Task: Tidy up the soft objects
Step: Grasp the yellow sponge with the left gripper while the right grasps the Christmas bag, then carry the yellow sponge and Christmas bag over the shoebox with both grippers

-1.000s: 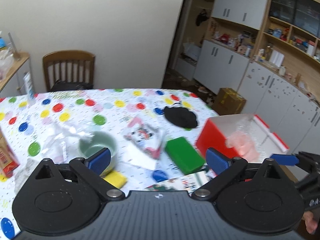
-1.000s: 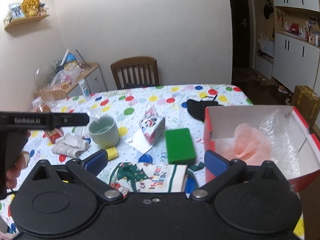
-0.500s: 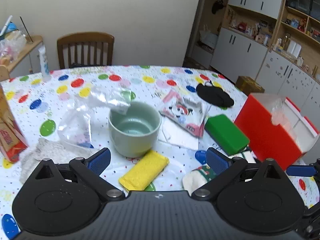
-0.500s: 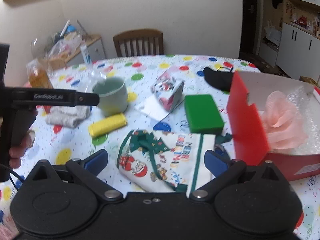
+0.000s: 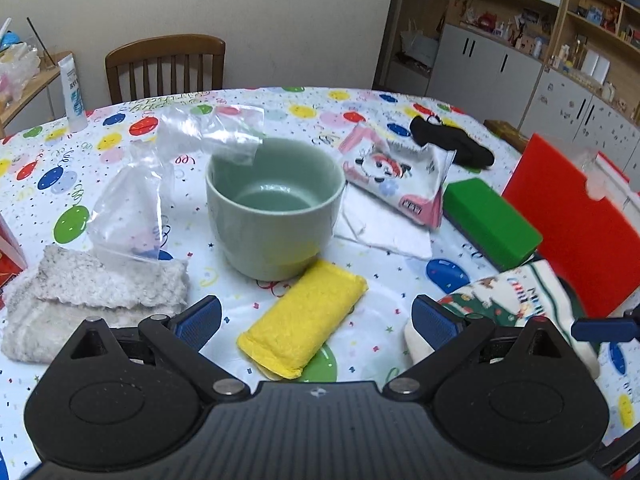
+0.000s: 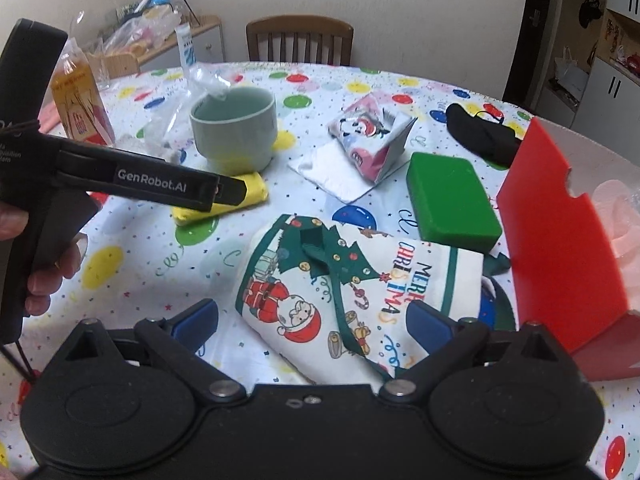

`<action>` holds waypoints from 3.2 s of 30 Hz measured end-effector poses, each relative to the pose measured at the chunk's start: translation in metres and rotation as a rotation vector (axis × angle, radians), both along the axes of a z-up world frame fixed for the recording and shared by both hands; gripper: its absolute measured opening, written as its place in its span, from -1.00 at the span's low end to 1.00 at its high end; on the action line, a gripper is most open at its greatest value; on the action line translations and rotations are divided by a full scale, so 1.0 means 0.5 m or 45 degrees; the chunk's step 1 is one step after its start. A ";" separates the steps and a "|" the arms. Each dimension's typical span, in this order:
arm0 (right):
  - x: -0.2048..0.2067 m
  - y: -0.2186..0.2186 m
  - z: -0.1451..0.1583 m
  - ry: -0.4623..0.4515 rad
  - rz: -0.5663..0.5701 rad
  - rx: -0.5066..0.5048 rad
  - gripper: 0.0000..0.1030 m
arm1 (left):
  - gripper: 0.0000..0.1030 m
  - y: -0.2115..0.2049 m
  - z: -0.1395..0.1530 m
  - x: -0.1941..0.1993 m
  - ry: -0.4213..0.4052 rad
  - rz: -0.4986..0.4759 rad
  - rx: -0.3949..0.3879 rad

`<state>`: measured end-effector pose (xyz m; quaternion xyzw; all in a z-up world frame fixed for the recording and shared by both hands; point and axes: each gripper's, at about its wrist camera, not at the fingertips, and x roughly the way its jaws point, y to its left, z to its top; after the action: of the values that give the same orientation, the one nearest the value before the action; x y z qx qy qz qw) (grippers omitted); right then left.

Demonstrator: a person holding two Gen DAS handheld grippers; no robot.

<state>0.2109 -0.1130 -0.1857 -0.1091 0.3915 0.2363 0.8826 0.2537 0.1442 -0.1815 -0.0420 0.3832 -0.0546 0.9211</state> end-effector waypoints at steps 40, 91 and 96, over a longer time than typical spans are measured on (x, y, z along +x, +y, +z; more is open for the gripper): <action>0.012 0.033 -0.012 -0.005 0.017 -0.064 -0.53 | 0.03 -0.022 -0.044 0.029 0.049 0.071 0.064; 0.028 -0.323 0.335 -0.128 -0.129 0.579 -0.90 | -0.26 -0.167 0.205 -0.080 -0.144 0.063 -0.154; 0.049 -0.378 0.384 -0.232 -0.134 0.570 -0.90 | -0.26 -0.220 0.261 -0.064 -0.208 0.017 -0.164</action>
<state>0.2355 -0.3021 0.0065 0.0887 0.2533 0.2598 0.9276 0.2215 0.0344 -0.0509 -0.0992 0.3021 -0.0764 0.9450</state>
